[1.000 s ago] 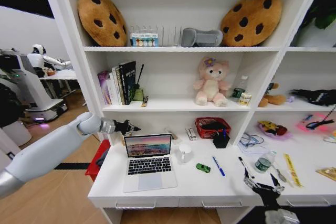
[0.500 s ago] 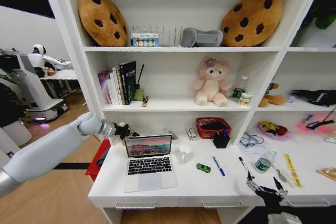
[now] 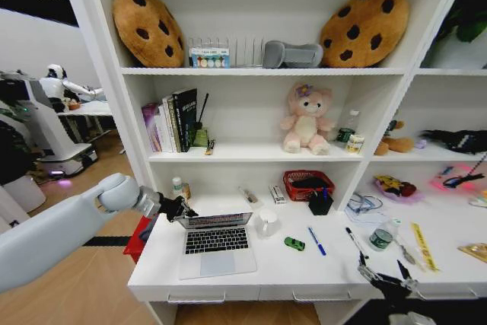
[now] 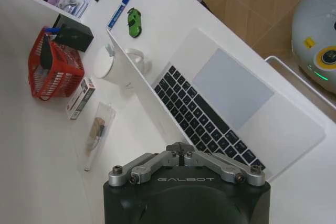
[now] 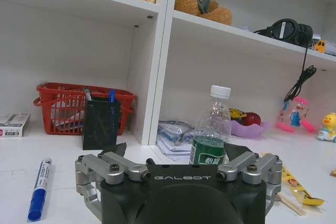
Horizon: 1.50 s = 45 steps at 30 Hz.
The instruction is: Organize the objects on the table.
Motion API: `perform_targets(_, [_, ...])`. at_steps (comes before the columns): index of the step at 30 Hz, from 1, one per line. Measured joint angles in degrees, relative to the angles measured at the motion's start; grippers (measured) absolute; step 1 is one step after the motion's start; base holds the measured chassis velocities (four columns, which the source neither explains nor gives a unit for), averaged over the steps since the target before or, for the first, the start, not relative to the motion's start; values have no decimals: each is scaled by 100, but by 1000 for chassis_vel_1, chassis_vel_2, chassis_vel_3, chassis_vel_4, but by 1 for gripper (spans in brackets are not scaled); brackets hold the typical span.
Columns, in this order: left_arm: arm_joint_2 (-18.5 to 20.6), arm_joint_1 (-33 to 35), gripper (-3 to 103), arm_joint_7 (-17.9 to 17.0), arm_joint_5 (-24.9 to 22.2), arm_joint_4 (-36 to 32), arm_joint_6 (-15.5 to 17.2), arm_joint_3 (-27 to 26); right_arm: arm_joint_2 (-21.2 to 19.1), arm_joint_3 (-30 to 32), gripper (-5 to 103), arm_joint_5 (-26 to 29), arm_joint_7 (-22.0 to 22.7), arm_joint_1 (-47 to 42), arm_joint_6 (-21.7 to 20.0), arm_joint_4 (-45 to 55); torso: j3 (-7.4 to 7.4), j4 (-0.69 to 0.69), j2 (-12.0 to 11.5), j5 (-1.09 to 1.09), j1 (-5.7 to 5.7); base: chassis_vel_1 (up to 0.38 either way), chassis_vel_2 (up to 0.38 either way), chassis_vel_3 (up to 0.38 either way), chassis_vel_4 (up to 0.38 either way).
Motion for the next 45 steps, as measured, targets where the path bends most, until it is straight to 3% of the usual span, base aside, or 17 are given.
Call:
perform_targets(18, [297,1292,0,-65,598,-260,-79,-558,19,51,100,-29,5,-29,57,-70,0,-3,0,2,0,0,0,0,0])
perform_targets(22, [322,1419,0,-693,319,166,-59,-1116,23,52,100,-4,9,-29,62,-79,0,-2,0,3,0,0,0,0,0])
perform_targets(24, [321,1579,-3,-1635,-370,566,252,-1468,22,37,100,18,9,-28,60,-48,1,-3,0,2,0,0,0,0,0])
perform_targets(25, [321,1579,-3,-1635,-370,566,252,-1468,22,37,100,18,9,-28,60,-48,1,-3,0,2,0,0,0,0,0])
perform_targets(27, [334,1841,7,-2809,-1376,835,661,-1692,0,48,100,65,10,-18,31,5,1,-2,0,3,0,0,0,0,0])
perform_targets(28, [334,1841,7,-2809,-1376,835,661,-1692,0,48,100,65,10,-18,31,5,1,-2,0,3,0,0,0,0,0])
perform_targets(30, [216,2115,19,-3903,-2447,830,1159,-1799,-7,176,100,201,25,-48,7,77,1,2,0,4,0,0,0,0,0])
perform_targets(31, [216,2115,19,-3903,-2447,830,1159,-1799,-7,176,100,201,25,-48,7,77,1,2,0,4,0,0,0,0,0])
perform_targets(33, [-200,2338,29,-5832,-3741,461,2153,-1917,-46,516,100,447,29,-200,12,137,1,-5,0,1,0,0,0,0,0])
perform_targets(34, [-200,2338,29,-5832,-3741,461,2153,-1917,-46,516,100,447,29,-200,12,137,1,-5,0,1,0,0,0,0,0])
perform_targets(35, [-346,2491,34,-6439,-4173,260,2394,-2047,-88,586,100,516,29,-218,12,137,1,-7,0,1,0,0,0,0,0])
perform_targets(36, [-346,2491,34,-6439,-4173,260,2394,-2047,-88,586,100,516,29,-218,12,137,1,-7,0,1,0,0,0,0,0])
perform_targets(37, [-661,2831,45,-7493,-4750,-100,2683,-2370,-188,684,100,624,31,-232,9,142,1,-5,0,4,0,0,0,0,0])
perform_targets(38, [-807,3032,51,-7961,-4911,-305,2762,-2540,-236,710,100,661,35,-232,-6,160,1,-3,0,2,0,0,0,0,0])
perform_targets(41, [-919,3283,56,-8265,-4973,-524,2829,-2775,-263,729,100,681,44,-229,-32,188,1,-2,0,3,0,0,0,0,0])
perform_targets(44, [-1335,4390,72,-8555,-4954,-1133,2931,-3784,-276,719,100,707,72,-208,-138,333,1,-2,0,-1,0,0,0,0,0])
perform_targets(45, [-1335,4390,72,-8555,-4954,-1133,2931,-3784,-276,719,100,707,72,-208,-138,333,1,-2,0,-1,0,0,0,0,0])
